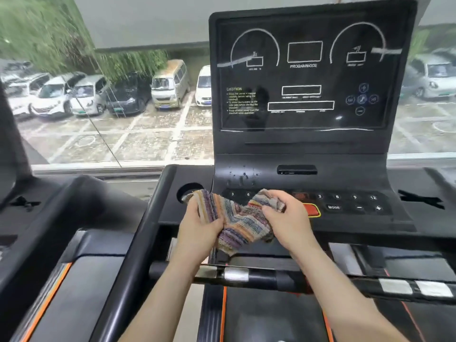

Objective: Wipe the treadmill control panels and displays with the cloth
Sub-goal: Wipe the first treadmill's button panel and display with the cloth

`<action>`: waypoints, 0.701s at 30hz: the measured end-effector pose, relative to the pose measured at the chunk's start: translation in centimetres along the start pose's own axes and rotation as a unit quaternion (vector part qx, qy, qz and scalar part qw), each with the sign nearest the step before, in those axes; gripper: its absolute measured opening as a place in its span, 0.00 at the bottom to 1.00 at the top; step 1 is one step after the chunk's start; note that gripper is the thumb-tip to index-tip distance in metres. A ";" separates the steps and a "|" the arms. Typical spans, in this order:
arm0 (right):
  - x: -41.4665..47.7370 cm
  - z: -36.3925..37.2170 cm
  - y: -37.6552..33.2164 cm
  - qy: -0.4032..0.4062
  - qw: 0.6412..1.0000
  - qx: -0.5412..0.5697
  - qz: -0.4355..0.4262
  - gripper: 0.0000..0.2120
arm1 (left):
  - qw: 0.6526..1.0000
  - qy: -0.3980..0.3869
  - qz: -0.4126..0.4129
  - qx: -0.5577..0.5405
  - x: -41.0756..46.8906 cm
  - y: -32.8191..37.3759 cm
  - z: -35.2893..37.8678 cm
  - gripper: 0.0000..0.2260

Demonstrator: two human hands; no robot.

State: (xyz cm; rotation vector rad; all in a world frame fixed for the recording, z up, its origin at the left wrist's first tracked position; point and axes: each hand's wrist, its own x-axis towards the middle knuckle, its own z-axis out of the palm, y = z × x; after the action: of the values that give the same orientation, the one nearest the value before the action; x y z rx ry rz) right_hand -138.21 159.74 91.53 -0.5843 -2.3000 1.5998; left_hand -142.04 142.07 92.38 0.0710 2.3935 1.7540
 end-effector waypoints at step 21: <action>6.3 7.5 4.7 -0.190 0.797 -0.518 -0.245 0.35 | 0.885 -0.048 0.203 0.416 9.1 -6.7 3.7 0.20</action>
State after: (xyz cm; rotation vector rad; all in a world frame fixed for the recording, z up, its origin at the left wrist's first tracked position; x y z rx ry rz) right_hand -146.34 157.97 84.49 0.2115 -3.1505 0.1036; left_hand -149.90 144.79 83.93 0.7881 3.0013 0.6450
